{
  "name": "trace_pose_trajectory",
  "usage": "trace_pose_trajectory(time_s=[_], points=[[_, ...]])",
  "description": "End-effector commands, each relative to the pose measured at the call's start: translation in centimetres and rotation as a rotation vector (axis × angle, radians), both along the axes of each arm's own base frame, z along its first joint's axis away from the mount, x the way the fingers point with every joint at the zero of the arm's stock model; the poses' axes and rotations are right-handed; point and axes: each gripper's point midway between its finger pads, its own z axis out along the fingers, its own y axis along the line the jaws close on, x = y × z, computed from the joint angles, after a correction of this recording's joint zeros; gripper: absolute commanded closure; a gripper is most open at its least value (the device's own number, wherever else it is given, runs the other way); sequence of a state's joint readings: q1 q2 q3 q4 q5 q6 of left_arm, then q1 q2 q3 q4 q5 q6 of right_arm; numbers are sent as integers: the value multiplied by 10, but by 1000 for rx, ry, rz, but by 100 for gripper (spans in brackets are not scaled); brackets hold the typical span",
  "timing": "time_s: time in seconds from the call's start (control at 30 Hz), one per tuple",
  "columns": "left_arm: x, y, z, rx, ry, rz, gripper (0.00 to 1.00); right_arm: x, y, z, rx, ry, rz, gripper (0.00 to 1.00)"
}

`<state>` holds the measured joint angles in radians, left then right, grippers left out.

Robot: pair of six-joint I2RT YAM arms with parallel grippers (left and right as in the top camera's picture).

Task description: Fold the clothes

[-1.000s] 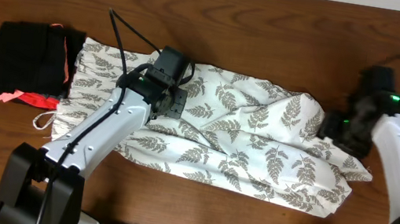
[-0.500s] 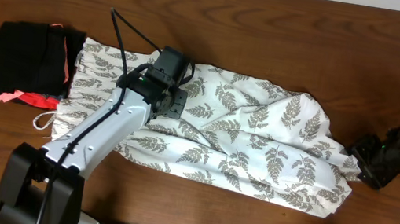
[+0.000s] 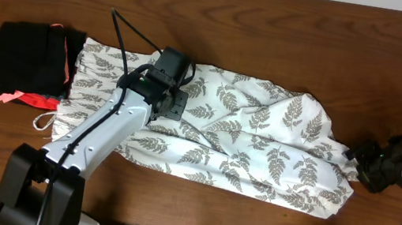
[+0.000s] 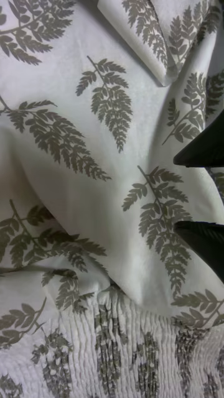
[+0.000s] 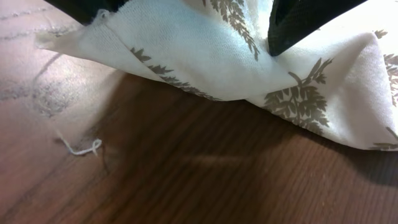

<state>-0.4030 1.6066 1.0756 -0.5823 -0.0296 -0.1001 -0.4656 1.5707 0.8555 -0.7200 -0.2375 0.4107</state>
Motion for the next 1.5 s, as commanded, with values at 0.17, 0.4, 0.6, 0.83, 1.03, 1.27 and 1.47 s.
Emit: trace_pose_trajectory(time_s=[0.17, 0.4, 0.6, 0.83, 1.03, 1.27, 1.47], points=[[-1, 0, -2, 12, 7, -13, 70, 1, 1, 0, 12, -12, -17, 99], [-3, 1, -2, 15, 13, -13, 70, 38, -1, 14, 8, -198, 64, 99], [-3, 1, -2, 15, 14, -14, 70, 127, -16, 98, -69, -626, 203, 99], [-3, 1, -2, 15, 13, -13, 70, 197, -53, 250, -476, -990, 374, 99], [-3, 1, -2, 15, 14, -13, 70, 202, -59, 221, -526, -877, 453, 99], [-7, 3, -4, 24, 33, -13, 70, 187, -85, 95, -426, -510, 382, 52], [-13, 6, -6, 35, 59, -13, 70, 174, -100, 82, -423, -437, 325, 41]])
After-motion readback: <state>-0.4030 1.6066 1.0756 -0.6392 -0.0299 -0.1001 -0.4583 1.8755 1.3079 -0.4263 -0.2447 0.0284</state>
